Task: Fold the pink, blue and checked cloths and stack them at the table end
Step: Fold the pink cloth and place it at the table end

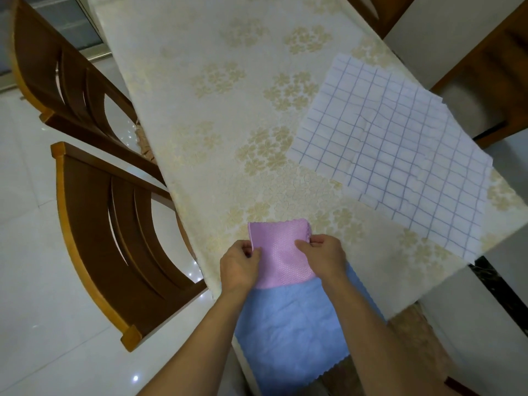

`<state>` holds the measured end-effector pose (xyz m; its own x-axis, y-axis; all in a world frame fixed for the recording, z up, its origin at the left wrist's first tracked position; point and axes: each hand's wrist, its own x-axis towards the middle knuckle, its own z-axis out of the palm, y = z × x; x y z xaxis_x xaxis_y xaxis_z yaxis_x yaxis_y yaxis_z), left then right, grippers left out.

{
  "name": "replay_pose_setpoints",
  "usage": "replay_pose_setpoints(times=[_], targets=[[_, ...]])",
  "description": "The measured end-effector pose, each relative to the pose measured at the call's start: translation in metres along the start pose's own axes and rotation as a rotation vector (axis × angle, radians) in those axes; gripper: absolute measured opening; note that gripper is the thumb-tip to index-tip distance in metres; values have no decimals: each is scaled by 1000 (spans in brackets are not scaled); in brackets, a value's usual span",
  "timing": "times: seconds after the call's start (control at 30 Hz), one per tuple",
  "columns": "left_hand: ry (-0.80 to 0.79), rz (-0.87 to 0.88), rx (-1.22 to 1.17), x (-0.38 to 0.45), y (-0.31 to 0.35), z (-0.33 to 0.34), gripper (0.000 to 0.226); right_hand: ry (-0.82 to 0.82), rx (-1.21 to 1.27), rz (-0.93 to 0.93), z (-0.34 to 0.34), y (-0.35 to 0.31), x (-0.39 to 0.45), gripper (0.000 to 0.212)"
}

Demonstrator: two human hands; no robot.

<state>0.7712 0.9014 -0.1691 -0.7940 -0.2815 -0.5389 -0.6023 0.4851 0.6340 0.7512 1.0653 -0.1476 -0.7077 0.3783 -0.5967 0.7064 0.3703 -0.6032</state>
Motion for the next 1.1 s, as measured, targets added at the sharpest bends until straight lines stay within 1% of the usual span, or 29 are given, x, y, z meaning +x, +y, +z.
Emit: replay_pose_setpoints(times=[0.07,0.1,0.13,0.2,0.27,0.4,0.47,0.53,0.67,0.8,0.97,1.03,1.1], targets=[[-16,45,-22,-4,4,-3,10,-40,99,-8,-3,-3,-4,31],[-20,70,-28,-5,6,-4,10,-48,95,-33,-5,-3,-4,26],[-25,94,-31,-7,8,-6,14,-50,87,-61,-6,-3,-6,25],[-37,143,-26,-9,12,-11,20,-51,67,-117,-7,-4,-8,44],[-47,194,20,-9,14,-16,22,-42,28,-172,-10,-6,-10,47],[-27,266,102,-5,21,-24,21,0,-67,-219,-12,-11,-14,42],[-12,281,104,-4,26,-28,20,16,-57,-216,-13,-12,-16,34],[-38,260,38,-4,31,-30,22,19,1,-210,-14,-12,-18,24],[-112,248,-138,-8,37,-31,25,38,94,-253,-20,-12,-22,23],[-117,239,-276,-18,42,-28,26,77,137,-298,-27,-9,-29,27],[-113,224,-282,-34,44,-18,30,131,155,-381,-34,5,-40,28],[-111,185,-300,-41,42,-12,36,153,158,-410,-36,14,-45,25],[-120,147,-334,-49,39,-4,42,168,156,-421,-39,23,-49,28]])
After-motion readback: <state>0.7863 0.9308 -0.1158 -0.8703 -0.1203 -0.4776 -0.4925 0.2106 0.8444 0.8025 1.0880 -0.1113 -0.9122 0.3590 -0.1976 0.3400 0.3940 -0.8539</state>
